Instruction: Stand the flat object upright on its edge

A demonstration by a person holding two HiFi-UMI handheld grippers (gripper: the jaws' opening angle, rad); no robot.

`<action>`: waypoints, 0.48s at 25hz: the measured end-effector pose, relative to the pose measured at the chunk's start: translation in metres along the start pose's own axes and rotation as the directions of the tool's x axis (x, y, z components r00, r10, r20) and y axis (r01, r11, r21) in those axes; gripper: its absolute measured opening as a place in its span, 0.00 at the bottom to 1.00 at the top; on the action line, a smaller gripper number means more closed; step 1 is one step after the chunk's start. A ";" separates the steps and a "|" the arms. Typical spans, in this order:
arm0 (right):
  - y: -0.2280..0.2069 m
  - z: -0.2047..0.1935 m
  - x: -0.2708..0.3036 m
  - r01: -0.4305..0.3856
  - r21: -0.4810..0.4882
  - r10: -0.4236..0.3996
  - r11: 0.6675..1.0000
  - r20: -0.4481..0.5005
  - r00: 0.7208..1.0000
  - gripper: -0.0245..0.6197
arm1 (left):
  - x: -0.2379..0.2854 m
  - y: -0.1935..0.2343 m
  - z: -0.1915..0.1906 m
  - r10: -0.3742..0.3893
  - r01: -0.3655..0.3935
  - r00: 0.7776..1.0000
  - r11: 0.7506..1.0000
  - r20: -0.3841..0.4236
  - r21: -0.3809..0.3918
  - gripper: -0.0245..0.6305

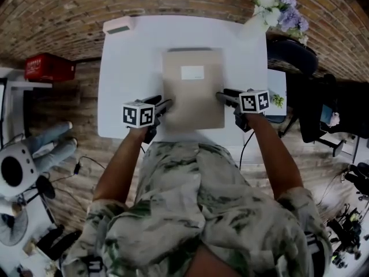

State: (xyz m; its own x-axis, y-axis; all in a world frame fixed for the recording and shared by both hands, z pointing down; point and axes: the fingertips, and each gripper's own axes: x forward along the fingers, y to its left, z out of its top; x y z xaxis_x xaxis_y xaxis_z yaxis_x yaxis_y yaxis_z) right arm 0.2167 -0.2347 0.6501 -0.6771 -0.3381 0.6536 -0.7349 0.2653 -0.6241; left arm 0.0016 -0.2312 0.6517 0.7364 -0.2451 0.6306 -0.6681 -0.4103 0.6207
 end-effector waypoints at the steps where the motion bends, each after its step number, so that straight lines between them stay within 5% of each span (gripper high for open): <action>1: 0.000 0.001 0.002 -0.003 -0.001 0.003 1.000 -0.009 1.000 0.38 | 0.003 0.002 0.000 -0.005 0.005 1.000 1.000 -0.008 -0.005 0.37; 12: -0.001 0.001 0.009 -0.013 0.010 0.013 1.000 -0.050 0.999 0.36 | 0.018 0.008 -0.003 -0.049 0.045 0.997 0.997 -0.065 -0.069 0.38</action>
State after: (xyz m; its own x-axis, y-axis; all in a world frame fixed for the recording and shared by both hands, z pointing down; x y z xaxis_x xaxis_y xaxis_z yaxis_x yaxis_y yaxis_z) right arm 0.2112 -0.2389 0.6564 -0.6879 -0.2890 0.6658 -0.7257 0.2605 -0.6367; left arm 0.0093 -0.2367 0.6695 0.7599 -0.1668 0.6283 -0.6402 -0.3596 0.6789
